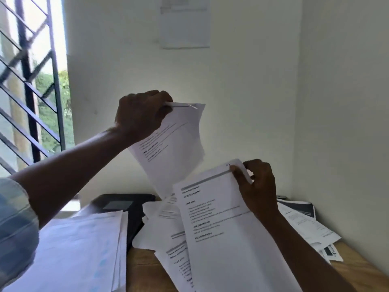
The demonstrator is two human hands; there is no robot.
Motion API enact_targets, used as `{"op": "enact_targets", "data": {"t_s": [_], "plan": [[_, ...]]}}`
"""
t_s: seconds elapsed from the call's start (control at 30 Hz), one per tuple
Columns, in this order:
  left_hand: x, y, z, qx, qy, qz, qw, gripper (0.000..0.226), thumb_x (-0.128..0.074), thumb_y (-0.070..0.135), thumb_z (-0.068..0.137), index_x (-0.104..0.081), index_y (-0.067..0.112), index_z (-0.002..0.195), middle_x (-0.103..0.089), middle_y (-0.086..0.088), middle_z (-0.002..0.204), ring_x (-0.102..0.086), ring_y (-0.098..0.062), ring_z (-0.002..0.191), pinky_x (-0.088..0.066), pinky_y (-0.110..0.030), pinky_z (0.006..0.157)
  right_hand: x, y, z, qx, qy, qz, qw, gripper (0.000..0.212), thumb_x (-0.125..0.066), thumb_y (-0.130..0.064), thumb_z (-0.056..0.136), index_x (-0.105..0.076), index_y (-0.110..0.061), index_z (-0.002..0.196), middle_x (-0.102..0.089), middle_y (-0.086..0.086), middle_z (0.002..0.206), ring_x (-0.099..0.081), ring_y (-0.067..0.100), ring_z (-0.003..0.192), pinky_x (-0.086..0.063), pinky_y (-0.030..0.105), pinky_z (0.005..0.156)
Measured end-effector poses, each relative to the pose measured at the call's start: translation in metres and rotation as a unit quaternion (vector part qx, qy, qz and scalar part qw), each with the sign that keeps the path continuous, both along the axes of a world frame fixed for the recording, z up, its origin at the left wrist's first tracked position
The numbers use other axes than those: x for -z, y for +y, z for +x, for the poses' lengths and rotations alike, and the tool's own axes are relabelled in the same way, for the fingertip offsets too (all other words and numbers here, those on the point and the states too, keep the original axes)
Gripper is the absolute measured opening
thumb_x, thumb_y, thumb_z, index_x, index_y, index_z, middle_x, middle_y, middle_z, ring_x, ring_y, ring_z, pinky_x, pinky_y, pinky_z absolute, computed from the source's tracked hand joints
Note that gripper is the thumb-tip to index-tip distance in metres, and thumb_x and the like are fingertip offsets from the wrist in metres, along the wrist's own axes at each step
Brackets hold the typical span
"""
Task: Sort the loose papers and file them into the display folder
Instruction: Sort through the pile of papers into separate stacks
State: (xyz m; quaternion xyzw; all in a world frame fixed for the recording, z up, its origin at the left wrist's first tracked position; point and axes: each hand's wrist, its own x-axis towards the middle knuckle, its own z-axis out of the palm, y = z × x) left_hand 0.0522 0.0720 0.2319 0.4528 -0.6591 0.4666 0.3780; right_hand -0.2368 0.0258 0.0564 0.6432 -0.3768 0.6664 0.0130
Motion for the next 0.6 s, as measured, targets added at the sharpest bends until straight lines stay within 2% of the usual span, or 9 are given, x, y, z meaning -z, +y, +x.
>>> {"op": "enact_targets", "data": {"t_s": [0.07,0.2,0.23,0.3,0.4,0.5,0.53,0.6], "plan": [[-0.024,0.032,-0.007,0.037,0.034,0.036,0.998,0.020,-0.065,0.046,0.095,-0.071,0.033,0.108,-0.076,0.003,0.103,-0.069,-0.033,0.091,-0.049,-0.040,0.076,-0.026,0.027,0.004,-0.033,-0.024,-0.030,0.999,0.030,-0.073,-0.051,0.090,-0.066,-0.022,0.093,-0.061,-0.011,0.100,-0.053,0.015,0.104,-0.051,0.046,0.086],[-0.067,0.083,-0.019,0.117,0.014,0.144,0.983,0.018,-0.069,0.049,0.094,-0.071,0.032,0.094,-0.073,0.006,0.088,-0.065,-0.020,0.084,-0.049,-0.032,0.076,-0.081,0.081,0.012,-0.099,-0.021,-0.066,0.993,0.026,-0.081,-0.044,0.082,-0.070,-0.021,0.080,-0.061,-0.016,0.125,-0.048,0.005,0.127,-0.041,0.023,0.096],[-0.076,0.093,-0.024,0.142,0.016,0.178,0.974,0.020,-0.070,0.048,0.094,-0.070,0.029,0.089,-0.072,0.007,0.084,-0.066,-0.014,0.080,-0.050,-0.030,0.074,-0.094,0.091,0.015,-0.118,-0.018,-0.066,0.991,0.027,-0.082,-0.045,0.081,-0.071,-0.020,0.078,-0.061,-0.018,0.129,-0.048,0.004,0.130,-0.040,0.022,0.097],[-0.088,0.106,-0.030,0.205,0.038,0.258,0.943,0.023,-0.071,0.045,0.096,-0.072,0.023,0.087,-0.072,0.003,0.080,-0.067,-0.005,0.071,-0.052,-0.025,0.065,-0.114,0.105,0.022,-0.172,-0.031,-0.055,0.983,0.027,-0.083,-0.043,0.081,-0.074,-0.017,0.079,-0.061,-0.019,0.131,-0.053,0.005,0.129,-0.047,0.028,0.099],[-0.092,0.116,-0.038,0.259,0.076,0.340,0.901,0.031,-0.067,0.040,0.099,-0.073,0.010,0.095,-0.072,-0.007,0.082,-0.063,-0.009,0.067,-0.050,-0.025,0.058,-0.133,0.119,0.032,-0.251,-0.083,-0.029,0.964,0.026,-0.084,-0.038,0.083,-0.078,-0.013,0.090,-0.071,-0.010,0.118,-0.067,0.012,0.113,-0.057,0.046,0.095],[-0.082,0.117,-0.038,0.294,0.091,0.379,0.873,0.031,-0.065,0.032,0.101,-0.071,0.002,0.099,-0.070,-0.014,0.081,-0.062,-0.012,0.068,-0.049,-0.026,0.058,-0.137,0.130,0.035,-0.281,-0.116,-0.021,0.952,0.031,-0.083,-0.041,0.085,-0.077,-0.011,0.086,-0.073,0.014,0.089,-0.071,0.020,0.087,-0.057,0.044,0.082],[-0.077,0.116,-0.037,0.302,0.097,0.385,0.867,0.031,-0.065,0.030,0.101,-0.071,0.000,0.099,-0.070,-0.019,0.084,-0.063,-0.014,0.068,-0.049,-0.029,0.060,-0.137,0.133,0.035,-0.287,-0.115,-0.019,0.951,0.028,-0.082,-0.038,0.086,-0.077,-0.011,0.084,-0.073,0.016,0.085,-0.071,0.026,0.080,-0.056,0.045,0.077],[-0.066,0.115,-0.036,0.310,0.108,0.391,0.860,0.029,-0.068,0.027,0.100,-0.070,-0.002,0.099,-0.070,-0.023,0.087,-0.064,-0.016,0.071,-0.051,-0.032,0.062,-0.133,0.134,0.034,-0.289,-0.102,-0.011,0.952,0.013,-0.082,-0.029,0.087,-0.080,-0.017,0.086,-0.077,0.006,0.085,-0.074,0.030,0.084,-0.059,0.046,0.078]]}}
